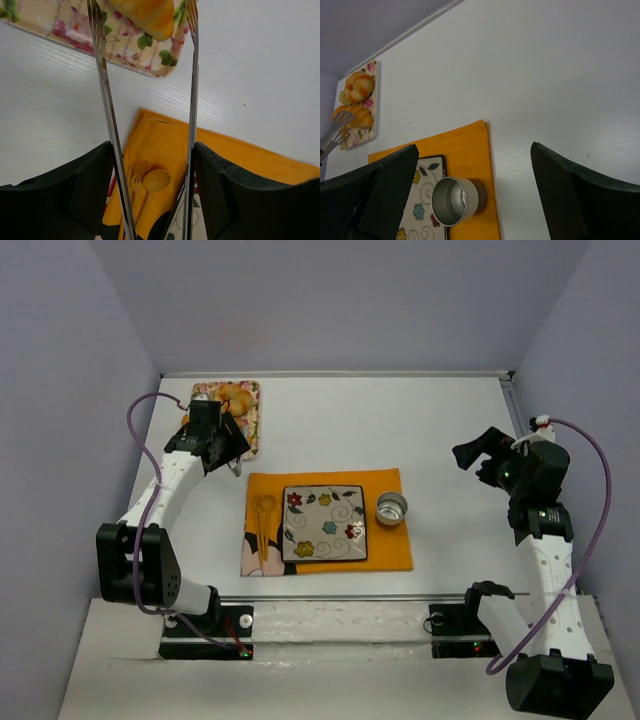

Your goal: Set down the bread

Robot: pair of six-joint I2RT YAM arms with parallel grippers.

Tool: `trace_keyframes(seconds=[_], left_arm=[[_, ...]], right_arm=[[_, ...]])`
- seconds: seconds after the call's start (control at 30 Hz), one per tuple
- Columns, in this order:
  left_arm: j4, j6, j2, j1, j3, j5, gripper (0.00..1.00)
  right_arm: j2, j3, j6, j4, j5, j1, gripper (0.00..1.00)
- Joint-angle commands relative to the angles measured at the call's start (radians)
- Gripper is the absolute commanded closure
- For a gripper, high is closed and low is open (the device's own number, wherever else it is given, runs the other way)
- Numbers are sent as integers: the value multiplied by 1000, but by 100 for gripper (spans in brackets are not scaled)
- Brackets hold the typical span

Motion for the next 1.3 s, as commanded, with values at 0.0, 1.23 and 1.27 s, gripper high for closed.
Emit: trace_keyframes(seconds=[0.0,1.23,1.27], left_arm=[[56,6,51,8,50,3,26],[-79,-12,-229,-295,18,28,73],[-82,-17,-243,-324,2,30,73]], right_arm=[[-4,3,6,14,17,8,0],[-33,-12,33,15,77,8,0],[-35,-12,33,17,80,8,0]])
